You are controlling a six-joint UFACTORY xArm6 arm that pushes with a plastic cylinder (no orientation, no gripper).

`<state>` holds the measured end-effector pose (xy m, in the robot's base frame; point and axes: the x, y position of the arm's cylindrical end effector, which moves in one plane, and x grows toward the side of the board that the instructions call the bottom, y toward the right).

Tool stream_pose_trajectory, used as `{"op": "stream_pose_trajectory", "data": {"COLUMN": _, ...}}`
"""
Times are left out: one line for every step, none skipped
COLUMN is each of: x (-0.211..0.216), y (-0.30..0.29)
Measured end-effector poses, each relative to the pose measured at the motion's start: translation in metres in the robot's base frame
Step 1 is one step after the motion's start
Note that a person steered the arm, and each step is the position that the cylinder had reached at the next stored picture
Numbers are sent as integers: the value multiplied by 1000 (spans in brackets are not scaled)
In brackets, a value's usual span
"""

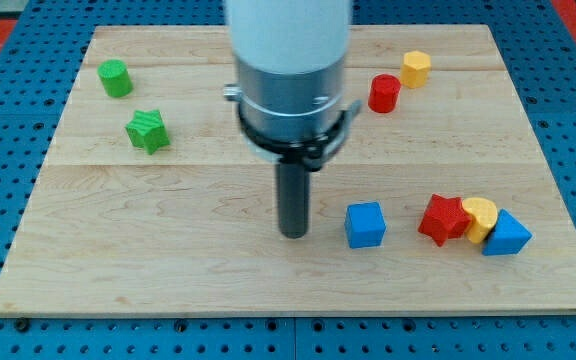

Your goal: Place the blue cube vertically below the red circle

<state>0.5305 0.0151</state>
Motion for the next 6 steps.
{"op": "stream_pose_trajectory", "data": {"x": 0, "y": 55}}
{"op": "stream_pose_trajectory", "data": {"x": 15, "y": 49}}
{"op": "stream_pose_trajectory", "data": {"x": 17, "y": 2}}
{"op": "stream_pose_trajectory", "data": {"x": 17, "y": -32}}
{"op": "stream_pose_trajectory", "data": {"x": 17, "y": -74}}
{"op": "stream_pose_trajectory", "data": {"x": 12, "y": -128}}
